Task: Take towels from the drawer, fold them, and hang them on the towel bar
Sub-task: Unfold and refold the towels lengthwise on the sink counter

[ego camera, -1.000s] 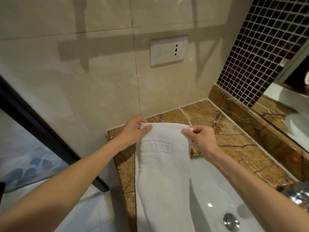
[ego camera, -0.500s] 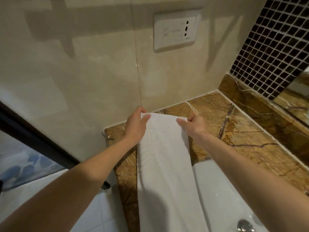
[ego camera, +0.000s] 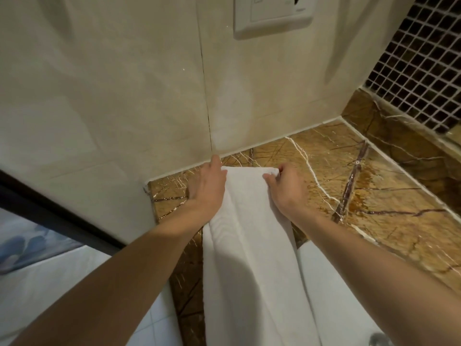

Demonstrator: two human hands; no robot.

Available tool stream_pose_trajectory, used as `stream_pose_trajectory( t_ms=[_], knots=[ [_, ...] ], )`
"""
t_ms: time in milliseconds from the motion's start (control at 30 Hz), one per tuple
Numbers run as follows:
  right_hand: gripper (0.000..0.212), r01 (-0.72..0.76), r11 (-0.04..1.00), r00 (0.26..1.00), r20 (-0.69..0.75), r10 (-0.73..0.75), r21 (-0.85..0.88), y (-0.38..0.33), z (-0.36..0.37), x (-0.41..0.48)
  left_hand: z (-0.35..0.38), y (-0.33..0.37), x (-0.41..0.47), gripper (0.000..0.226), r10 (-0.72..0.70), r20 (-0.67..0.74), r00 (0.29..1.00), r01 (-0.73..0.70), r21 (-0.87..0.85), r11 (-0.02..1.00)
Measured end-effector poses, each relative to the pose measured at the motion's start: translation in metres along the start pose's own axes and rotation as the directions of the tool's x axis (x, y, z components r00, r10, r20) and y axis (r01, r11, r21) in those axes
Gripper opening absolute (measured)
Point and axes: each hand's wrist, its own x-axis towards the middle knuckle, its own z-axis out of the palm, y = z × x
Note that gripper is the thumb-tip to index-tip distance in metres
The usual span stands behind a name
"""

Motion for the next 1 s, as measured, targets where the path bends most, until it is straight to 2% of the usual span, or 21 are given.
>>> stream_pose_trajectory(
  t_ms=[100, 133, 200, 233, 300, 400, 500, 900, 1000],
  knots=[
    [0.037, 0.054, 0.995, 0.998, -0.026, -0.056, -0.082, -0.001, -0.001, -0.006, -0.005, 0.004, -0.003, 0.034, -0.019, -0.015, 1.0, 0.02, 0.059, 0.998],
    [0.038, 0.101, 0.987, 0.992, -0.059, -0.109, -0.125, -0.001, -0.002, -0.01, -0.006, 0.003, -0.006, 0.033, 0.012, -0.058, 0.998, -0.009, 0.062, 0.998],
    [0.035, 0.278, 0.934, 0.945, -0.109, -0.307, -0.224, 0.001, -0.004, -0.021, -0.008, -0.001, -0.016, 0.03, 0.129, -0.132, 0.983, -0.121, 0.068, 0.99],
    [0.034, 0.368, 0.891, 0.912, -0.082, -0.401, -0.264, 0.003, -0.004, -0.026, -0.008, -0.003, -0.022, 0.032, 0.191, -0.113, 0.975, -0.184, 0.065, 0.981],
    [0.042, 0.488, 0.815, 0.87, 0.097, -0.483, -0.313, 0.005, -0.001, -0.032, -0.006, -0.007, -0.036, 0.047, 0.293, 0.05, 0.955, -0.297, 0.079, 0.952],
    [0.06, 0.527, 0.762, 0.844, 0.338, -0.416, -0.377, 0.007, 0.005, -0.031, 0.001, -0.014, -0.041, 0.064, 0.34, 0.289, 0.895, -0.394, 0.159, 0.905],
    [0.066, 0.526, 0.744, 0.83, 0.436, -0.347, -0.411, 0.011, 0.009, -0.025, 0.006, -0.018, -0.033, 0.064, 0.308, 0.392, 0.867, -0.398, 0.174, 0.9],
    [0.066, 0.499, 0.724, 0.84, 0.472, -0.268, -0.477, 0.005, 0.003, -0.032, 0.003, -0.012, -0.036, 0.062, 0.284, 0.402, 0.87, -0.401, 0.244, 0.883],
    [0.065, 0.478, 0.751, 0.851, 0.453, -0.266, -0.456, 0.003, -0.01, -0.052, -0.007, -0.005, -0.054, 0.06, 0.278, 0.369, 0.887, -0.366, 0.193, 0.91]
  ],
)
